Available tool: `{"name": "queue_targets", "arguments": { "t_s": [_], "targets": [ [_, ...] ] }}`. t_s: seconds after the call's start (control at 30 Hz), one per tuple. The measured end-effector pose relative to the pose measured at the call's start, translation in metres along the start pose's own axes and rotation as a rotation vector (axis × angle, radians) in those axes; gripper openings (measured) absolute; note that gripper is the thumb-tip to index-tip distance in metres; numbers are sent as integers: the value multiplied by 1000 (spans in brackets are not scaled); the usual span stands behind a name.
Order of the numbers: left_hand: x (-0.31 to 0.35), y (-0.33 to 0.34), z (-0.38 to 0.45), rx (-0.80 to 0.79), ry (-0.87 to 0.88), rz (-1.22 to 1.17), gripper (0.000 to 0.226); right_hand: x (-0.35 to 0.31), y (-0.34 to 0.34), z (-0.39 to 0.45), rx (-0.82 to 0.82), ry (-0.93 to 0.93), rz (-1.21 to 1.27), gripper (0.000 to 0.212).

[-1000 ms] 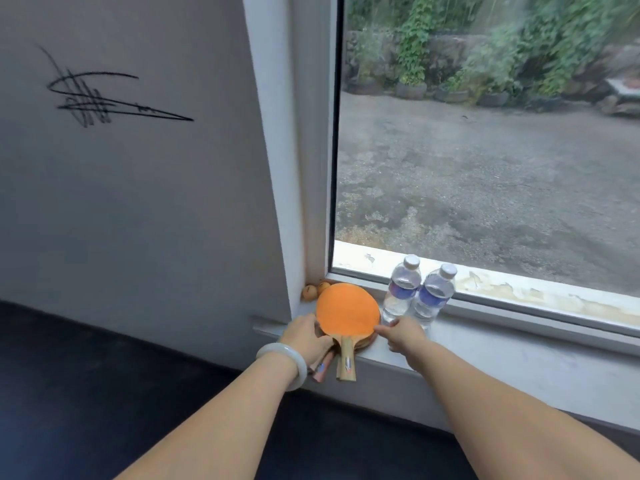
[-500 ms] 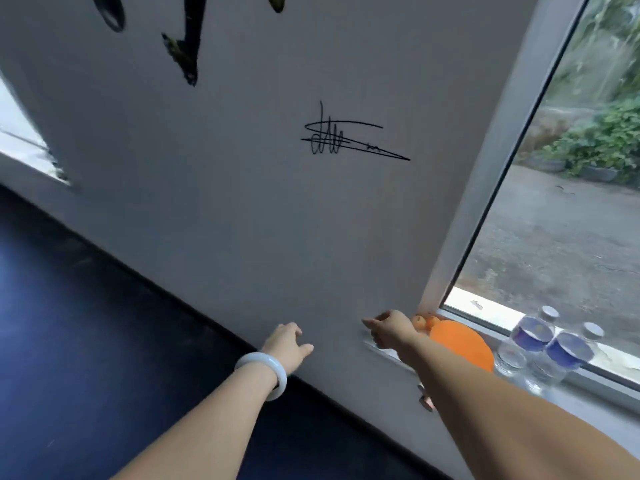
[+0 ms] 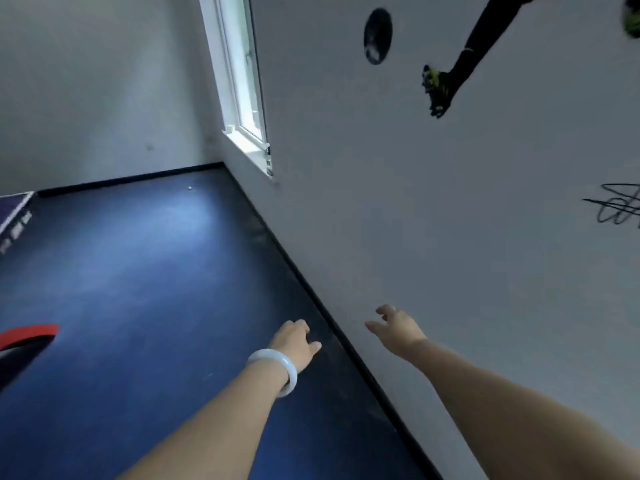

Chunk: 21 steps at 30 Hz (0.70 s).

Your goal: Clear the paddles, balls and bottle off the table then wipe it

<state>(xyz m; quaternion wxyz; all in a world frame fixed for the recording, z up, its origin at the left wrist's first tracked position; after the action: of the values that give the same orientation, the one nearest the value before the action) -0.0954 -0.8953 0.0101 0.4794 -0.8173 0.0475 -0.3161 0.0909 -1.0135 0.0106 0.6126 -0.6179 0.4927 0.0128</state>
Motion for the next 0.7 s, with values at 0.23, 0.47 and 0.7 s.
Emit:
{"name": "queue_targets", "arguments": {
  "t_s": [0.23, 0.47, 0.7],
  "targets": [
    [-31, -81, 109, 93, -165, -88, 43, -83, 9, 156, -119, -207, -48, 60],
    [-74, -127, 215, 149, -344, -101, 47, -154, 36, 300, -221, -318, -161, 64],
    [-135, -191, 321, 134, -416, -87, 51, -236, 83, 419, -288, -371, -239, 64]
  ]
}}
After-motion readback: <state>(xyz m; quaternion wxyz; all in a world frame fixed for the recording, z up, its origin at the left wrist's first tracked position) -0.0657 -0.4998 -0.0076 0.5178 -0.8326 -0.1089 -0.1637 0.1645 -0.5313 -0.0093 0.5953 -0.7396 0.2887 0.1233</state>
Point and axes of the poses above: each hand's wrist, its own z-axis towards the middle knuckle, its own y-axis out of the palm, x = y × z, the point moved 1 cm from there along z, towards the middle knuckle, and after that the axes turned 5 degrees about -y, right-handed, at the moved point
